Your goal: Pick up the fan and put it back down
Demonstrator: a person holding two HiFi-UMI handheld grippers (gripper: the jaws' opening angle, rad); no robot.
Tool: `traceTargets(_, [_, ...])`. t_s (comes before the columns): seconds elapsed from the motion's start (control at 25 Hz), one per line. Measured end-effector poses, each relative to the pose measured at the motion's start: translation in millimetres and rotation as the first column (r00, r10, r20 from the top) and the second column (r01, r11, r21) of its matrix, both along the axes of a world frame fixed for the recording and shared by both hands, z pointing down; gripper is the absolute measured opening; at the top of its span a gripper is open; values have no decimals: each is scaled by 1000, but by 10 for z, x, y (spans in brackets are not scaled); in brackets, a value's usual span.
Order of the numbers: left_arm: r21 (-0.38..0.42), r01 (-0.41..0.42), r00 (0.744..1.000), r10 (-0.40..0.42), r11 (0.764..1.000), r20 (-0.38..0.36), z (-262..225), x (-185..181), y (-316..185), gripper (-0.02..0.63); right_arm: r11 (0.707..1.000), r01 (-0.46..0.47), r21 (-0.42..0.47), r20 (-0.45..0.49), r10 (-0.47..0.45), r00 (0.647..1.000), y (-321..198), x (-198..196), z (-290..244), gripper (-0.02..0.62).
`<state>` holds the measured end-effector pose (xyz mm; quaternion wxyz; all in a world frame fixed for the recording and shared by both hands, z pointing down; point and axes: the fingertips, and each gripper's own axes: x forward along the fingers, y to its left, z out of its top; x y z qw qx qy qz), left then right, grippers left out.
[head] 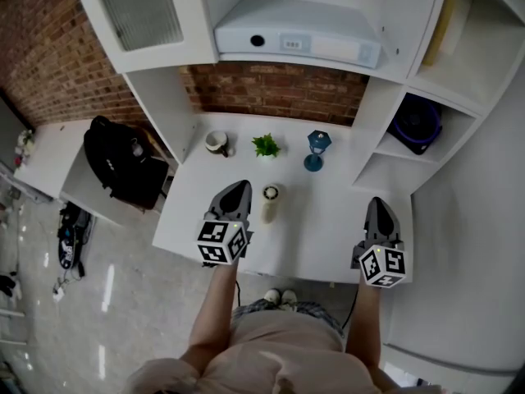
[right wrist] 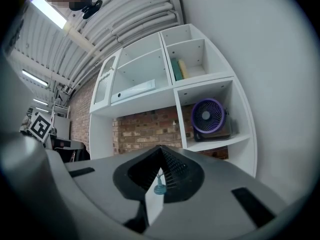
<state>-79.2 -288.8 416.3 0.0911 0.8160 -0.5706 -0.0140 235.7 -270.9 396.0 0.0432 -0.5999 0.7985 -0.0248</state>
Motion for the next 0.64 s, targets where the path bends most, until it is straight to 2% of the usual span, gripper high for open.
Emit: traceTargets(0.64, [-23, -3, 1000, 3, 1000, -21, 50, -11, -20, 28, 1000, 7, -5, 16, -7, 1000, 16, 6, -12, 15])
